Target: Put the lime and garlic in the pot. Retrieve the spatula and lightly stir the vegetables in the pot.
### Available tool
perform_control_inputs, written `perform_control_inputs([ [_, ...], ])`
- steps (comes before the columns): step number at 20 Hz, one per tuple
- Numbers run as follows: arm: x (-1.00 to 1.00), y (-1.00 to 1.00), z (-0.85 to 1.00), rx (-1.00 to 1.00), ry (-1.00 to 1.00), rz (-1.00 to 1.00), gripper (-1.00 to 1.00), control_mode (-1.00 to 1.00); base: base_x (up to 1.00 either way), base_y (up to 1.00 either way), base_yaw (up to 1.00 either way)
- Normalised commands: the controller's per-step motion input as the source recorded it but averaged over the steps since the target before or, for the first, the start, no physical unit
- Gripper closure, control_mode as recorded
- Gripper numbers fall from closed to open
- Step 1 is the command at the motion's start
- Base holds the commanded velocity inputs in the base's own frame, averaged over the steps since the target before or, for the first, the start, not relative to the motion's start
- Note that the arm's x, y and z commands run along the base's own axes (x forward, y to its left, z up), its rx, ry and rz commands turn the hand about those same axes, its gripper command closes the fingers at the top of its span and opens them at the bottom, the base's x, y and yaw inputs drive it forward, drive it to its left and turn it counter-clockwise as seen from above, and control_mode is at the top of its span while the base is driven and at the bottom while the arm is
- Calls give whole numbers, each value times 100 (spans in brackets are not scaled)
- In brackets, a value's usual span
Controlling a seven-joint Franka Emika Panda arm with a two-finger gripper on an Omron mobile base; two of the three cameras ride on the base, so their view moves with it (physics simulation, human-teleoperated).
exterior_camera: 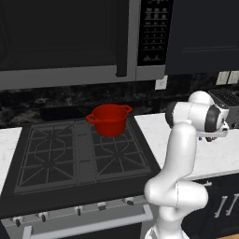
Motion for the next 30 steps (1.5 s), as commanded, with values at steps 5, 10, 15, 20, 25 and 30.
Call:
perform_control_inputs([
  [5,-1,4,-29,4,14,11,100,-100,0,0,0],
  [10,-63,34,36,-26,-13,40,100,-100,0,0,0],
  [15,-56,77,77,-59,-32,52,100,-100,0,0,0],
  [20,-11,98,98,-68,-23,27,100,-100,0,0,0],
  [25,16,100,85,-63,-2,19,100,-100,0,0,0],
  [30,30,100,81,-56,0,14,100,-100,0,0,0],
])
